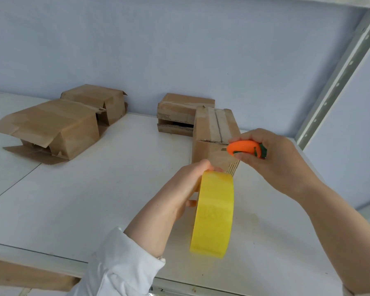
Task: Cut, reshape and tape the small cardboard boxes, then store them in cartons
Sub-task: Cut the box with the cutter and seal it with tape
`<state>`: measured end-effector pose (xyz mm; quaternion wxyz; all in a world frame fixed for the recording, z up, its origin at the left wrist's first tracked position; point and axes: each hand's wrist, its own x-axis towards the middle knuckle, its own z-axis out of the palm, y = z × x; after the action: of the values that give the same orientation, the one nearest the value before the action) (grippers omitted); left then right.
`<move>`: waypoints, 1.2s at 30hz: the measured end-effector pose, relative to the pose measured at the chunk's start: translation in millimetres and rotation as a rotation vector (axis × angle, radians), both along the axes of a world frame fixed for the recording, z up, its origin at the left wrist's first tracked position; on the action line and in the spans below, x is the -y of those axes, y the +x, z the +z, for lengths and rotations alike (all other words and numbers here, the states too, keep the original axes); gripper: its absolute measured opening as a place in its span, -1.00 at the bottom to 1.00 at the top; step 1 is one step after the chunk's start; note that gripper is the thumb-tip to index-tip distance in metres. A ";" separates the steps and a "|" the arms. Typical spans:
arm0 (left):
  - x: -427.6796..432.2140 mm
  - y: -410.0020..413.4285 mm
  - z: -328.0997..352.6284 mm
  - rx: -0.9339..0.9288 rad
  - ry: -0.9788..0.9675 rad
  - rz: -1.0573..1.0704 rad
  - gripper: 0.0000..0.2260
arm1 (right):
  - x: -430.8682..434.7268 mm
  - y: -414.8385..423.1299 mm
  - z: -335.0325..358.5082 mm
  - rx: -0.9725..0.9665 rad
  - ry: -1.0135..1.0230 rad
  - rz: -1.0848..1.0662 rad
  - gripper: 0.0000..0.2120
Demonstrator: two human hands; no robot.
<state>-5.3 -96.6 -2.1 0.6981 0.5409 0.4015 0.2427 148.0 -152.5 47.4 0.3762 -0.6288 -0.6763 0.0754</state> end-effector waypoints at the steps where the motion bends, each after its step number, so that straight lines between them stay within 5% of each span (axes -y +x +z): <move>1: 0.2 -0.3 0.1 0.004 -0.005 0.001 -0.76 | 0.5 1.9 0.3 -0.004 0.014 0.005 -0.66; 9: 1.2 0.5 2.0 -0.007 0.006 0.020 -0.74 | -14.8 -0.4 -25.3 0.265 0.011 -0.006 -0.79; 15: 0.3 0.1 -0.7 0.006 0.005 -0.005 -0.76 | -0.1 6.8 -4.0 0.096 0.030 -0.013 -0.78; 21: -2.4 0.7 -2.8 -0.001 -0.032 0.005 -0.79 | -10.3 6.8 -29.4 0.257 0.026 -0.008 -0.77; 27: -11.4 6.1 -8.0 -0.050 -0.056 0.041 -0.62 | -0.9 17.0 -14.1 0.130 0.036 -0.037 -0.80; 32: -16.3 10.5 -15.2 -0.090 -0.060 0.064 -0.56 | -7.4 15.3 -41.5 0.299 -0.050 -0.017 -0.83; 36: -19.3 8.6 -19.4 -0.062 -0.018 0.040 -0.62 | 7.2 22.1 -15.3 0.084 0.105 -0.065 -0.79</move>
<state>3.3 -77.3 -21.5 0.6851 0.5337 0.4359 0.2362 170.1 -159.7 32.1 0.3822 -0.6324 -0.6738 0.0014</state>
